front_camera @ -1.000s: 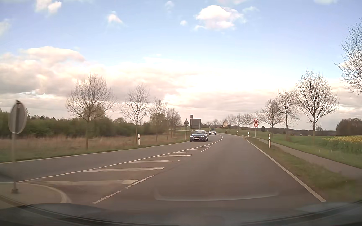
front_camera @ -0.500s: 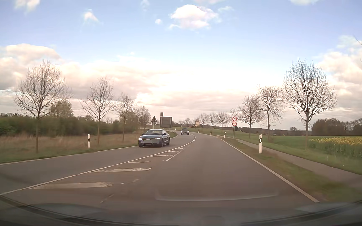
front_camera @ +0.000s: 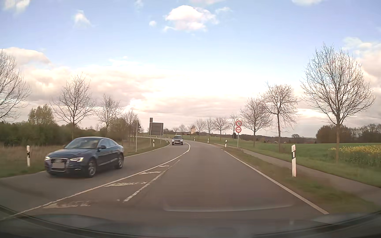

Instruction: Follow the waypoints while adhering to traffic rules and regulations

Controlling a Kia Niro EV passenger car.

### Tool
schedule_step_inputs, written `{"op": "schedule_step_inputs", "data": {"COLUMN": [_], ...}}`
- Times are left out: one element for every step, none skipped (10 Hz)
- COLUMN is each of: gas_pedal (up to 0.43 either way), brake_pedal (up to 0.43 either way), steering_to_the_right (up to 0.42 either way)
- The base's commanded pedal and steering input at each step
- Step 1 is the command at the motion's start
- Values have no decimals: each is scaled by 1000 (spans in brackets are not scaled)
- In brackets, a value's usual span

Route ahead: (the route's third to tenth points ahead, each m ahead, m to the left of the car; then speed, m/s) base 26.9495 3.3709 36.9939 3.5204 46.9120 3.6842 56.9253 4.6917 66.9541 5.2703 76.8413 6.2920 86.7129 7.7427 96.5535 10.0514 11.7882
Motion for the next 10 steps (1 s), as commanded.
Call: {"op": "schedule_step_inputs", "data": {"gas_pedal": [319,319,319,319,319,311,299,299,299,299], "brake_pedal": [0,0,0,0,0,0,0,0,0,0], "steering_to_the_right": [18,14,11,9,8,8,8,6,2,-4]}}
